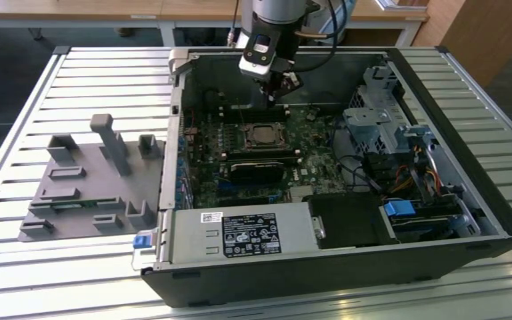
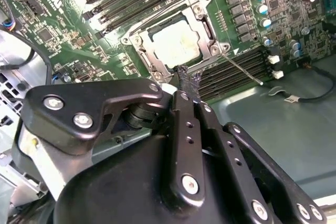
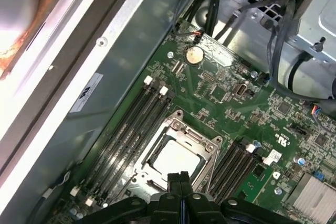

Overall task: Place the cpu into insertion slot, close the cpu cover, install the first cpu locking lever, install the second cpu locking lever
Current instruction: 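Install the first cpu locking lever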

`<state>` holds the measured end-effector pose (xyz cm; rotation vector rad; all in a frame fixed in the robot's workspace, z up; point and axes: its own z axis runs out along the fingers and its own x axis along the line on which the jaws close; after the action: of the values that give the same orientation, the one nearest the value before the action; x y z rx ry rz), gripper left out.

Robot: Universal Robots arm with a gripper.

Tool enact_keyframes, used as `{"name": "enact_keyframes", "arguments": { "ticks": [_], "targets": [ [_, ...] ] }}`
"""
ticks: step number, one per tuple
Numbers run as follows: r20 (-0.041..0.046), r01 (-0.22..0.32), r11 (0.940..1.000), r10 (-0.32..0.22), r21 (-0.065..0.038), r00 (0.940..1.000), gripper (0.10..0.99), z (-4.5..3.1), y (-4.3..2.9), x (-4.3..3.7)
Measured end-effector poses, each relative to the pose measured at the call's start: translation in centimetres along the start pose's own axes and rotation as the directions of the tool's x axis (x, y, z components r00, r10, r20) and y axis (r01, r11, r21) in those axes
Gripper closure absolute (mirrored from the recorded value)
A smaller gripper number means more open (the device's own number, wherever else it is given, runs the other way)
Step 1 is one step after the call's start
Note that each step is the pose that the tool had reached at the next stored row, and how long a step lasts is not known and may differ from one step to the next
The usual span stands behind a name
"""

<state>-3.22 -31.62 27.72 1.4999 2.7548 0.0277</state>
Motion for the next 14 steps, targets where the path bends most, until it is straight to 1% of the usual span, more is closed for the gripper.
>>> {"name": "enact_keyframes", "arguments": {
  "ticks": [3,6,10,14],
  "targets": [
    [-0.001,0.051,0.9987,-0.051,0.0,0.9987,0.98,0.04,0.0,0.0],
    [-0.0019,0.104,0.9945,-0.104,0.0,0.9945,0.98,0.05,0.0,0.0],
    [-0.003,0.162,0.9867,-0.162,0.0,0.9867,0.98,0.05,0.0,0.0],
    [-0.0041,0.22,0.9756,-0.22,0.0,0.9756,0.98,0.05,0.0,0.0]
  ]
}}
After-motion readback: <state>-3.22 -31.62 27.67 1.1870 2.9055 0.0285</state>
